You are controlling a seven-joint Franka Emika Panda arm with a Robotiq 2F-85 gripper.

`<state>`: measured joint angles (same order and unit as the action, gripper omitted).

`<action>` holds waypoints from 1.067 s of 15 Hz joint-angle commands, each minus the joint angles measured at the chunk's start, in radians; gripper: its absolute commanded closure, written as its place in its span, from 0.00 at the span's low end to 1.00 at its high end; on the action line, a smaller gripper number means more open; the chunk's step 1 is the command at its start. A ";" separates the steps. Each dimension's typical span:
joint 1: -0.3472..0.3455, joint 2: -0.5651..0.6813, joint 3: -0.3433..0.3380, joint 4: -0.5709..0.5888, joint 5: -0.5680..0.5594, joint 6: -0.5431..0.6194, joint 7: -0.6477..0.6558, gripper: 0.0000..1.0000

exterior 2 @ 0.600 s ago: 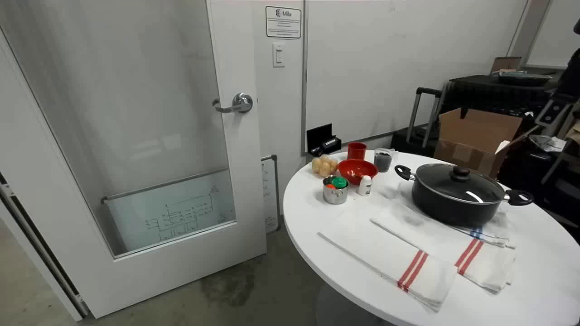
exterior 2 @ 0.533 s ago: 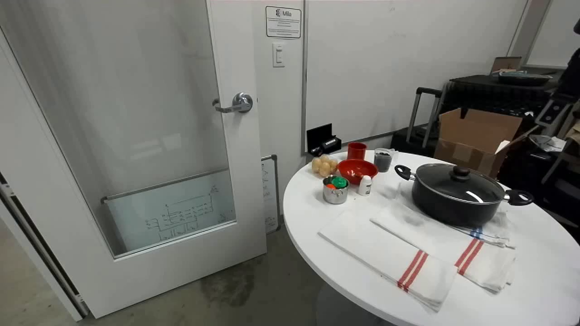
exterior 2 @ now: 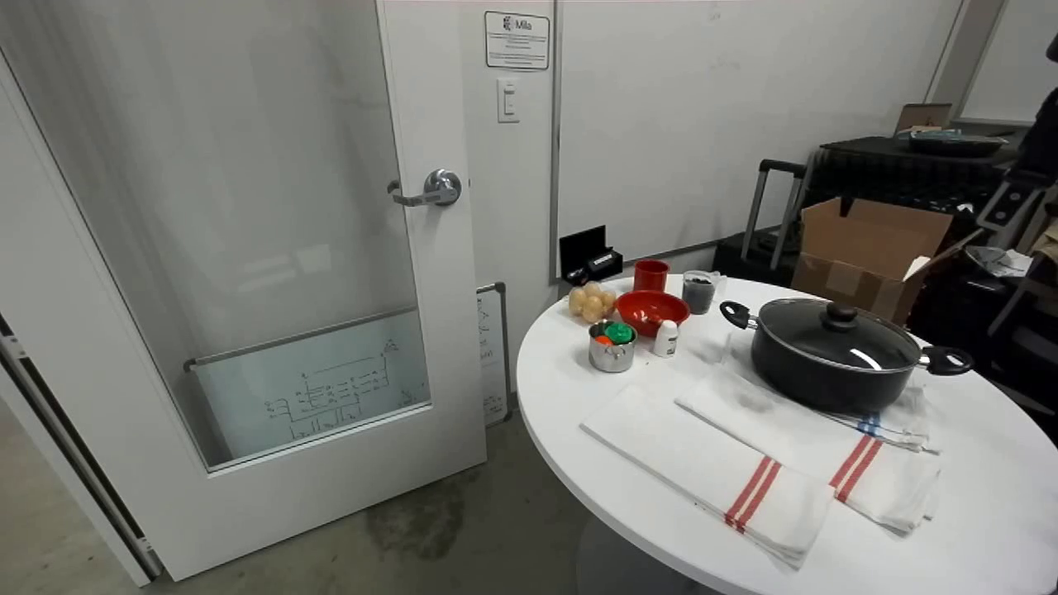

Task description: Remove the lid from the pot.

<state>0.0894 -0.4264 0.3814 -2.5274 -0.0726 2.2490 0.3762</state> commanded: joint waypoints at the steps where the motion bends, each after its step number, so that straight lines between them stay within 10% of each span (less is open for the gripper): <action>1: 0.021 0.015 -0.049 -0.003 -0.004 0.007 -0.012 0.00; 16: -0.080 0.277 -0.330 0.021 0.036 0.162 -0.199 0.00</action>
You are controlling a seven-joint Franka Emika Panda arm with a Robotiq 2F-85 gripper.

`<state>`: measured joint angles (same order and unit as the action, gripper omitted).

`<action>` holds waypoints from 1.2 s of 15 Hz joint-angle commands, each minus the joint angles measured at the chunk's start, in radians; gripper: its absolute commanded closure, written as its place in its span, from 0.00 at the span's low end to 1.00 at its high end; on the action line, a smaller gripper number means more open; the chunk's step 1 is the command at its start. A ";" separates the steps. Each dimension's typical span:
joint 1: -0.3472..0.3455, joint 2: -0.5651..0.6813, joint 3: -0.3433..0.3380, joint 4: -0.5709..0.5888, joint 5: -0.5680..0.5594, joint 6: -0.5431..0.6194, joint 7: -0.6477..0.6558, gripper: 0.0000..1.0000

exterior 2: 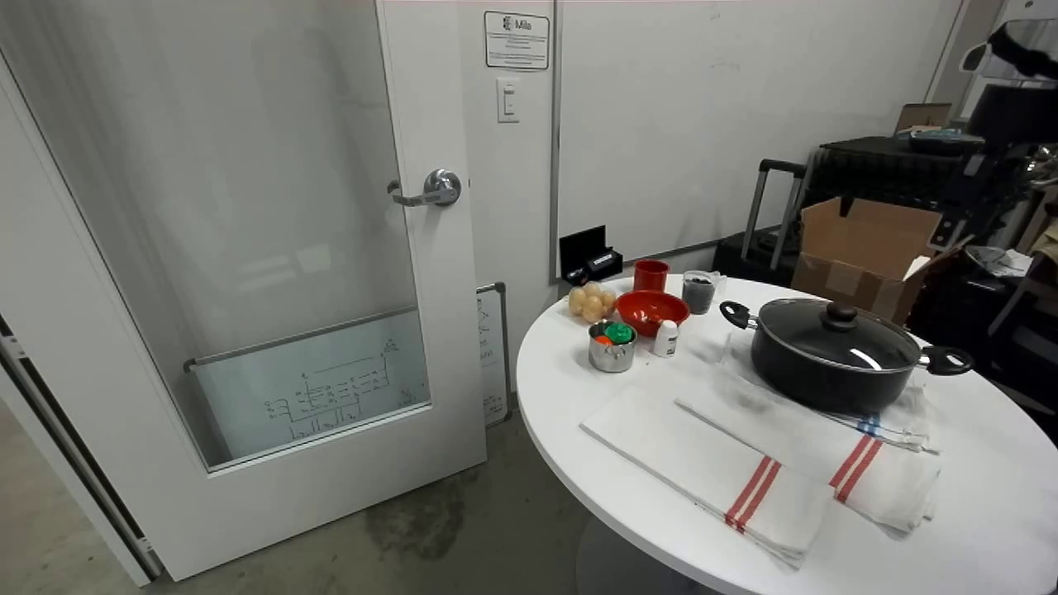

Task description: Remove the lid from the pot.

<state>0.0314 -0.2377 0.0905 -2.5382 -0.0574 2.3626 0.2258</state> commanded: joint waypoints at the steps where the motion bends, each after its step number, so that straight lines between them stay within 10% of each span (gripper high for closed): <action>1: -0.032 0.121 -0.056 0.039 0.021 0.071 -0.067 0.00; 18: -0.123 0.616 -0.144 0.363 0.074 0.130 -0.197 0.00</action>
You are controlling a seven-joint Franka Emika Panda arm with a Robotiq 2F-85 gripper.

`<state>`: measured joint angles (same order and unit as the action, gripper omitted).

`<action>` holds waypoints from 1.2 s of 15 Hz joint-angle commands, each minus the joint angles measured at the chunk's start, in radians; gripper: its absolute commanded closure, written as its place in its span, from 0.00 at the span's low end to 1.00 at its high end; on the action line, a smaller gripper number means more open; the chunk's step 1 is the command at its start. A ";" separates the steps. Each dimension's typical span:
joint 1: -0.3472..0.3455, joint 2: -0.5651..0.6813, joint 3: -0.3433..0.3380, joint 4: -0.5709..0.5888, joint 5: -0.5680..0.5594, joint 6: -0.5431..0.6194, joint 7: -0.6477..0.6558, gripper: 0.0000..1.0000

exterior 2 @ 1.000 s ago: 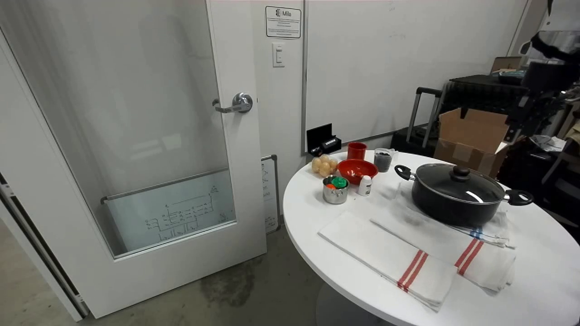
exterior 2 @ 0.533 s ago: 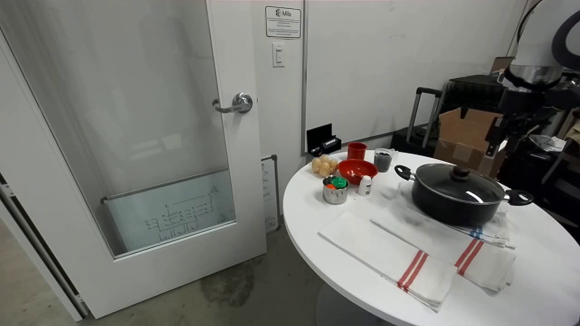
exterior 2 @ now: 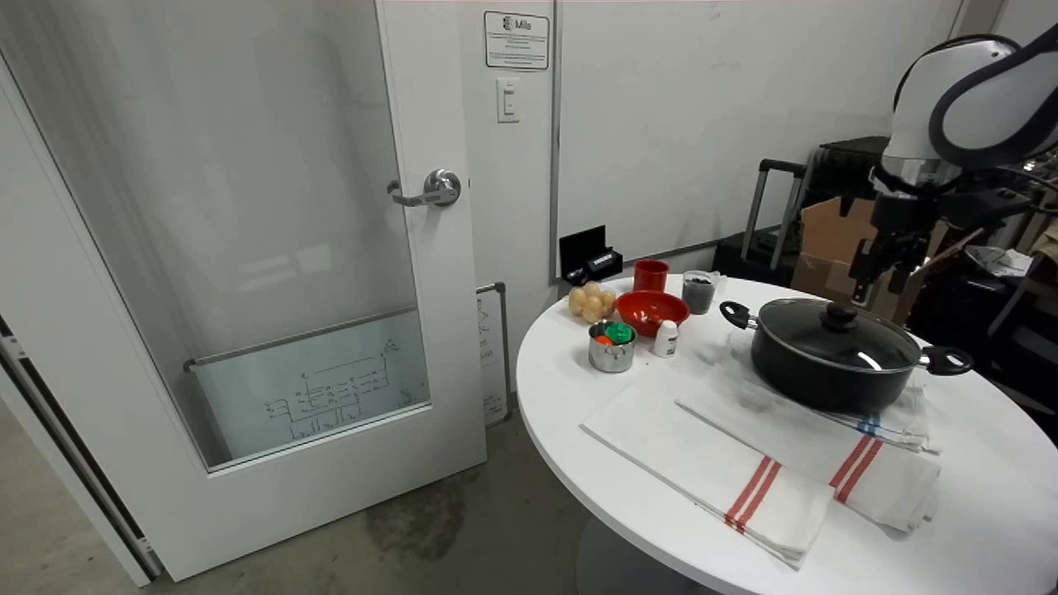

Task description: Remove the lid from the pot.

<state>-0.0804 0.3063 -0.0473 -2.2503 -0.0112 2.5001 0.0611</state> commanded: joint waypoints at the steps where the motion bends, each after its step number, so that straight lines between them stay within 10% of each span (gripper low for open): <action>1: -0.017 0.090 -0.006 0.092 0.031 -0.011 -0.035 0.00; 17: -0.051 0.231 -0.002 0.222 0.033 -0.016 -0.035 0.01; 18: -0.051 0.233 -0.002 0.224 0.033 -0.015 -0.035 0.25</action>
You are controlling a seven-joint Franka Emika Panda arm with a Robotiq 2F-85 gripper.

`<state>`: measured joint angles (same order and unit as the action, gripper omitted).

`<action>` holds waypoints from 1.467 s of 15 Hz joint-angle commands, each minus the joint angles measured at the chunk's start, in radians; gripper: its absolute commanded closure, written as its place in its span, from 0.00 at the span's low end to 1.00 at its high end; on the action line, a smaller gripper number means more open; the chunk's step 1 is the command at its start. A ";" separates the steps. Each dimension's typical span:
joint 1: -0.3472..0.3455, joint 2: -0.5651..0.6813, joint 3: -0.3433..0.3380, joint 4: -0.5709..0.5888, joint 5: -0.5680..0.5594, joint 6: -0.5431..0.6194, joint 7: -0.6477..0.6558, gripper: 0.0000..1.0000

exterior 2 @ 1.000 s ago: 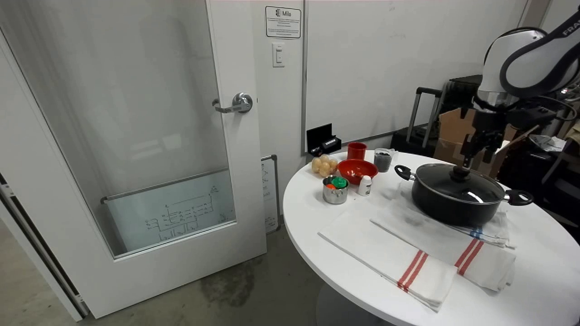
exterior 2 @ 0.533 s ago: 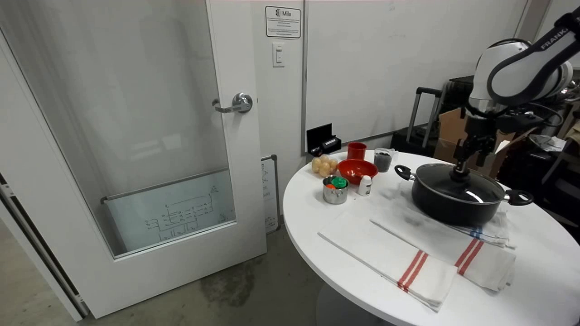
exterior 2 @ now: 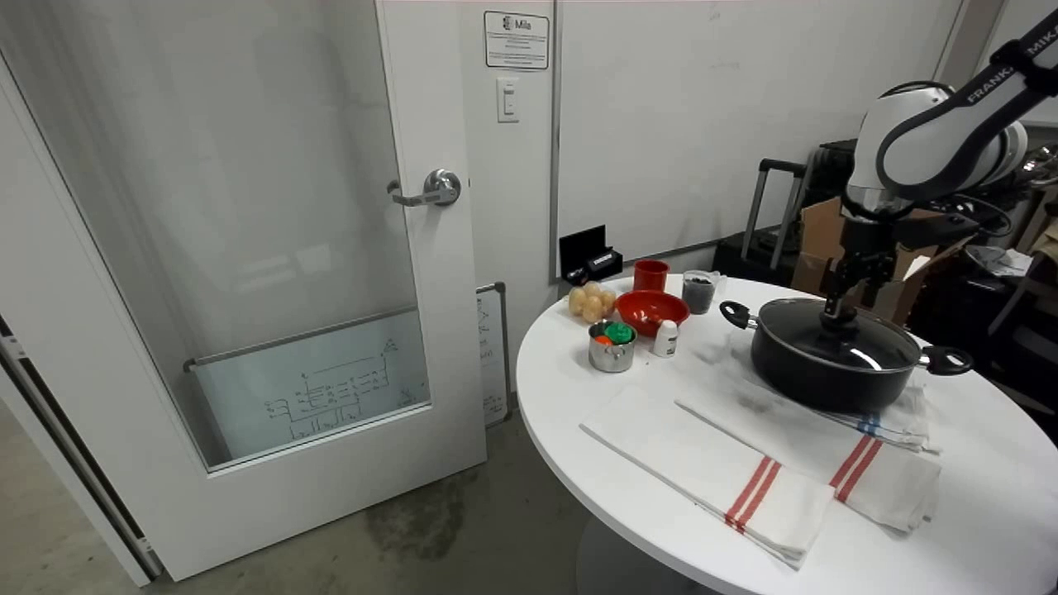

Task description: Remove the lid from the pot.

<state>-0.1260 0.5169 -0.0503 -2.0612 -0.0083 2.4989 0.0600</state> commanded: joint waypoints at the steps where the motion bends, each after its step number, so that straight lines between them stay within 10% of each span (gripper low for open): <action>1: -0.007 0.024 0.002 0.036 0.030 -0.012 -0.036 0.25; 8: -0.013 0.025 0.006 0.039 0.040 -0.010 -0.041 0.73; 22: 0.012 -0.108 0.013 -0.048 0.043 -0.027 -0.025 0.75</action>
<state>-0.1250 0.4915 -0.0418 -2.0629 0.0052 2.4953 0.0542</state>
